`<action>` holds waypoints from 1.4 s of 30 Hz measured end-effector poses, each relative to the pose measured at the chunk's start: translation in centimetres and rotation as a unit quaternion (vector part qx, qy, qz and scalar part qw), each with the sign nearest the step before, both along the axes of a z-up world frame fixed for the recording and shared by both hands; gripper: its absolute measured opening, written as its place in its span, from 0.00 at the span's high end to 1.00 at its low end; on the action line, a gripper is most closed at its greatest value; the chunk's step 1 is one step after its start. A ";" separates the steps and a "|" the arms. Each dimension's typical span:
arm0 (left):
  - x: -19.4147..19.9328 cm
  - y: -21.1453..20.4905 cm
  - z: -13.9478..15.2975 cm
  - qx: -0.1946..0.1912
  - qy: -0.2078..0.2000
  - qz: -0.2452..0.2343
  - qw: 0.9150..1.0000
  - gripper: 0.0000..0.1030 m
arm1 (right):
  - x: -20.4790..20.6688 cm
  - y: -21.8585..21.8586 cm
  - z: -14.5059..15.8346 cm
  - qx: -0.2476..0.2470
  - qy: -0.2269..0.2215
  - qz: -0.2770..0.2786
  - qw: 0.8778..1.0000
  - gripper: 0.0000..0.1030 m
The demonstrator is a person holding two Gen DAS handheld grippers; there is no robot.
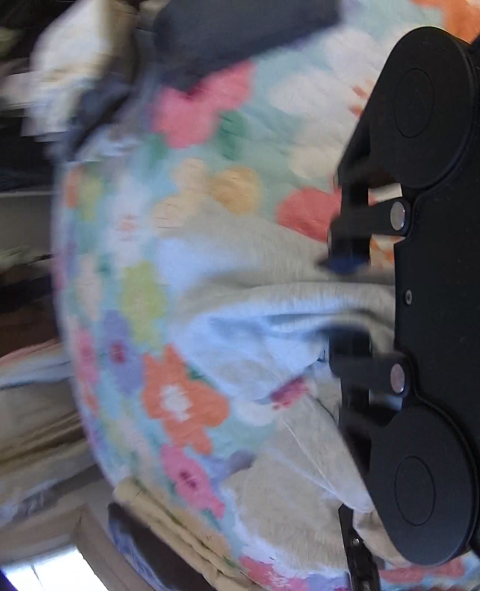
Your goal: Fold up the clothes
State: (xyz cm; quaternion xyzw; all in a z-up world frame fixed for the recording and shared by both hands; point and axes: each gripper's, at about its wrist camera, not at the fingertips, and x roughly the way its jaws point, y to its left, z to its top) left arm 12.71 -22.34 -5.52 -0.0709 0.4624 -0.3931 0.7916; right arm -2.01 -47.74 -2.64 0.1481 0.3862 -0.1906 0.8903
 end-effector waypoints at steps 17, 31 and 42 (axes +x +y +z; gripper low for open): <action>2.2 0.4 -0.8 -0.026 0.048 0.002 0.998 0.90 | -5.3 -3.3 -6.0 0.235 -0.004 -0.065 0.970 0.86; 7.5 3.8 18.8 -0.133 -0.243 0.168 0.946 0.88 | 5.3 -2.5 13.0 0.020 -0.312 -0.002 0.950 0.85; 5.2 7.6 -0.8 0.033 -0.005 0.204 0.978 0.62 | 3.4 -1.1 -3.0 0.015 -0.019 -0.161 0.987 0.43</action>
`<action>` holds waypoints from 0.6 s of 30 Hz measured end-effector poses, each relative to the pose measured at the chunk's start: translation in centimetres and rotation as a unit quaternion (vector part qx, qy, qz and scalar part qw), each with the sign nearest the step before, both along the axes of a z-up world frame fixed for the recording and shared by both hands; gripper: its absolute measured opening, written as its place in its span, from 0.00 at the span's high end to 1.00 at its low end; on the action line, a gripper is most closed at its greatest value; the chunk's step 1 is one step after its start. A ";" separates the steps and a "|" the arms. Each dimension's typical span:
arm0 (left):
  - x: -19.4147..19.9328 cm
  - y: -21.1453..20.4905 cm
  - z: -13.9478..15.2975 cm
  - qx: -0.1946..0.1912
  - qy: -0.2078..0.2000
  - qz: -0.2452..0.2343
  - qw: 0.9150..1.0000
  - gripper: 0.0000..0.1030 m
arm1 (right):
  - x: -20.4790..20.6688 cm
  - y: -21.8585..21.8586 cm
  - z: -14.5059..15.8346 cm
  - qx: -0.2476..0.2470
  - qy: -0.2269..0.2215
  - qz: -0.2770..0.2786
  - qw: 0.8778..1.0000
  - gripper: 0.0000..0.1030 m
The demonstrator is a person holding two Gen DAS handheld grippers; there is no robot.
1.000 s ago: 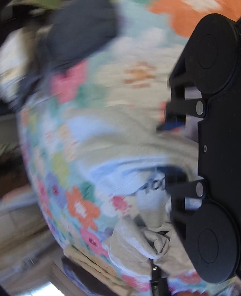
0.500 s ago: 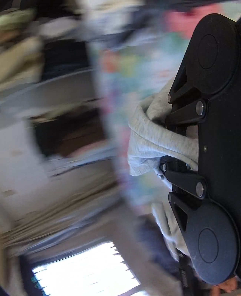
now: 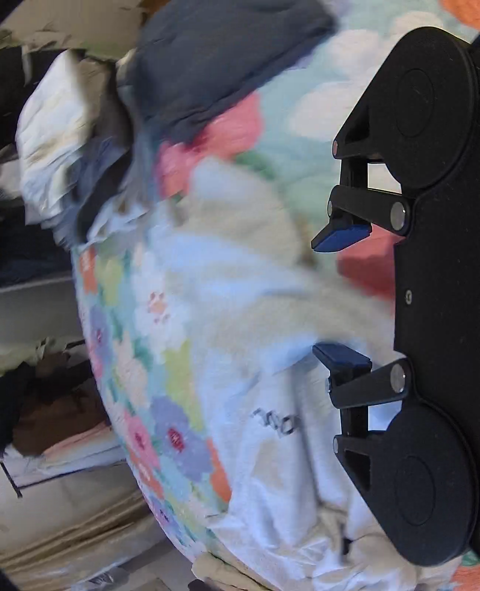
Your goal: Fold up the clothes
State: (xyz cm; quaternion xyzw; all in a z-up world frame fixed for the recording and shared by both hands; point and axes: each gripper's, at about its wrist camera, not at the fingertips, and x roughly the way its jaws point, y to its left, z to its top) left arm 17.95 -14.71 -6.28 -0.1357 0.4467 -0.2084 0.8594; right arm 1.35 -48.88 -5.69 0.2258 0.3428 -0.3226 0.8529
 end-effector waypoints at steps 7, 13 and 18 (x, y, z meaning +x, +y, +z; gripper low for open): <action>-0.1 1.1 1.4 -0.036 -0.038 0.005 0.999 0.60 | -1.5 1.1 2.9 -0.071 -0.017 0.034 0.997 0.41; -0.9 2.1 2.6 -0.017 -0.048 -0.033 0.998 0.60 | -0.9 2.0 3.8 -0.086 -0.026 0.096 0.991 0.38; -1.5 2.7 3.0 -0.041 -0.047 -0.054 0.997 0.60 | 0.4 1.9 2.6 -0.073 -0.016 0.120 0.990 0.38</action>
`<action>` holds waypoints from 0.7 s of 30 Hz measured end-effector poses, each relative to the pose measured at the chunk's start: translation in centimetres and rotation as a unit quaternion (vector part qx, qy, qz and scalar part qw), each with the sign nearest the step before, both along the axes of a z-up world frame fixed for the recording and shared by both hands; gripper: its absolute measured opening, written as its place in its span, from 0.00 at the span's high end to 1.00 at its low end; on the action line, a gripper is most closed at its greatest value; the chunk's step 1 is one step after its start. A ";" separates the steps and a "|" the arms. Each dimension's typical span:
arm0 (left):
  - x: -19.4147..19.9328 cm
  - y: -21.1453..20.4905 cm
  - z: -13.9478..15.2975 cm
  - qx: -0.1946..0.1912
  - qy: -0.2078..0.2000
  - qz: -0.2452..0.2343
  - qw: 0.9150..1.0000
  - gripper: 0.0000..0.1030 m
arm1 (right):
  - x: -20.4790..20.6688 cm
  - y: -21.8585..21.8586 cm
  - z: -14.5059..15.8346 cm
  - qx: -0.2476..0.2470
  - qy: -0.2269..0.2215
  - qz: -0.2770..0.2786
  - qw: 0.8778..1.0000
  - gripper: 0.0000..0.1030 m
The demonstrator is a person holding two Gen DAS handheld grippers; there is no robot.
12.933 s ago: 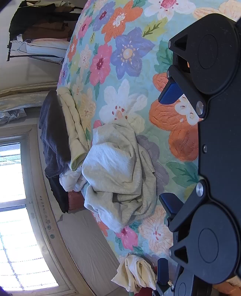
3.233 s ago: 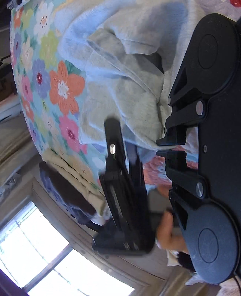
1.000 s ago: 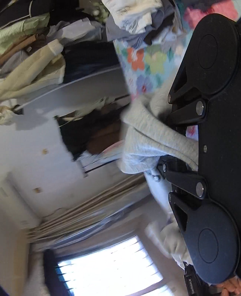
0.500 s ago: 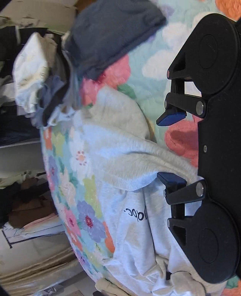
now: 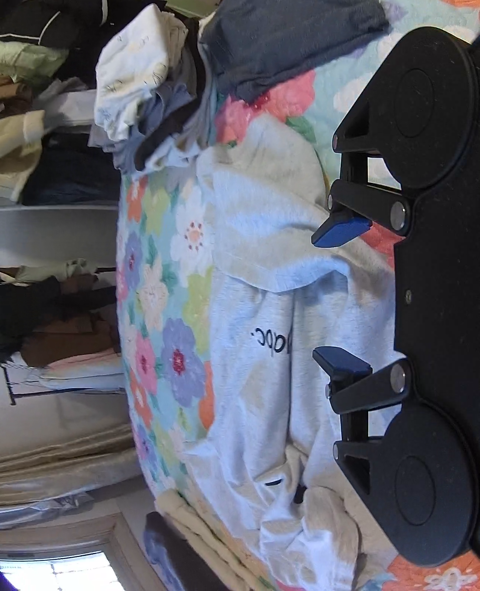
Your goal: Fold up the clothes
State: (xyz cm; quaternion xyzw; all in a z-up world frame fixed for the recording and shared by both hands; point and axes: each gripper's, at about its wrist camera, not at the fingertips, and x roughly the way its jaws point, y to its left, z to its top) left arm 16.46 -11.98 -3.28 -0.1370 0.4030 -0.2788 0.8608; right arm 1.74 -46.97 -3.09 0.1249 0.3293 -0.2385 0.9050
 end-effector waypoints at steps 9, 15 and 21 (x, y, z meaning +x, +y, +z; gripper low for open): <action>2.0 -3.6 -1.9 -0.029 0.013 -0.008 0.999 0.59 | 3.6 -2.5 -0.5 -0.045 0.030 0.009 0.998 0.39; 2.3 -5.9 -3.3 0.016 -0.015 -0.028 0.999 1.00 | 4.1 -4.3 -1.2 -0.056 0.053 0.020 0.997 0.95; 0.8 -4.7 -1.6 -0.005 -0.031 -0.042 0.999 1.00 | -4.1 -4.1 3.5 -0.077 -0.015 -0.028 0.996 0.96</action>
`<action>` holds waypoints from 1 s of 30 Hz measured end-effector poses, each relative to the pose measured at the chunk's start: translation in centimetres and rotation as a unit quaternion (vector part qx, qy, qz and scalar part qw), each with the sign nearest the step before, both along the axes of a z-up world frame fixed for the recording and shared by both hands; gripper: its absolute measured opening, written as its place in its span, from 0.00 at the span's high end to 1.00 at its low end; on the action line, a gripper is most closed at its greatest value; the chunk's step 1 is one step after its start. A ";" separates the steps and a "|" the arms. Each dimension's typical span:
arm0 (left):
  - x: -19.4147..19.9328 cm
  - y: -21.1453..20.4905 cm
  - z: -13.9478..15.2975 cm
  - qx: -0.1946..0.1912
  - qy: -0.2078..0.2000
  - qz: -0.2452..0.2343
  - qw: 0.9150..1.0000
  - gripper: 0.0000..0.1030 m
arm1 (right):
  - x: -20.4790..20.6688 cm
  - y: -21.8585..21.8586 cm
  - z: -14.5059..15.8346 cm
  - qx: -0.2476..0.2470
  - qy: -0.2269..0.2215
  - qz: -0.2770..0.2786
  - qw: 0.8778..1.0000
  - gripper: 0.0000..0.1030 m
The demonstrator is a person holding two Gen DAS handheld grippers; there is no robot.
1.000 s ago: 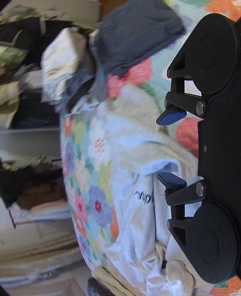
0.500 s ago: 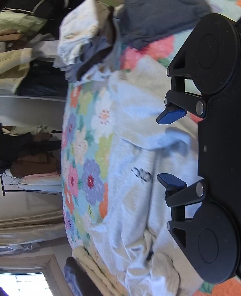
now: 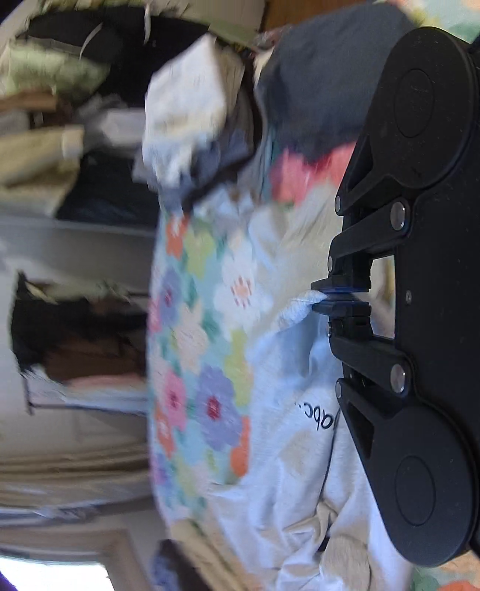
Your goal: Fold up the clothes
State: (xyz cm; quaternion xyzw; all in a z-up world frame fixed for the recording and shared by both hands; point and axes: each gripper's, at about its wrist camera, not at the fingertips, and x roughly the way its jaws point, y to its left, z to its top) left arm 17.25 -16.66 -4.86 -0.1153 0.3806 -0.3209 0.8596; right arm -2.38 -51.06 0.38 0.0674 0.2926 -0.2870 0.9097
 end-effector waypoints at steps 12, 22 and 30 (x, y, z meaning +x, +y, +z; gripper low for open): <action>-1.9 0.3 0.2 0.010 0.007 -0.019 1.000 0.98 | -8.9 1.6 -6.7 0.116 0.034 -0.065 0.991 0.96; -3.0 -2.1 0.5 0.057 -0.021 -0.094 0.994 0.93 | -10.1 -0.4 -7.2 0.149 0.048 -0.090 0.984 0.88; -2.8 -3.8 -0.1 0.072 -0.027 -0.108 0.991 0.62 | -11.3 -0.4 -5.8 0.164 -0.011 -0.072 0.984 0.46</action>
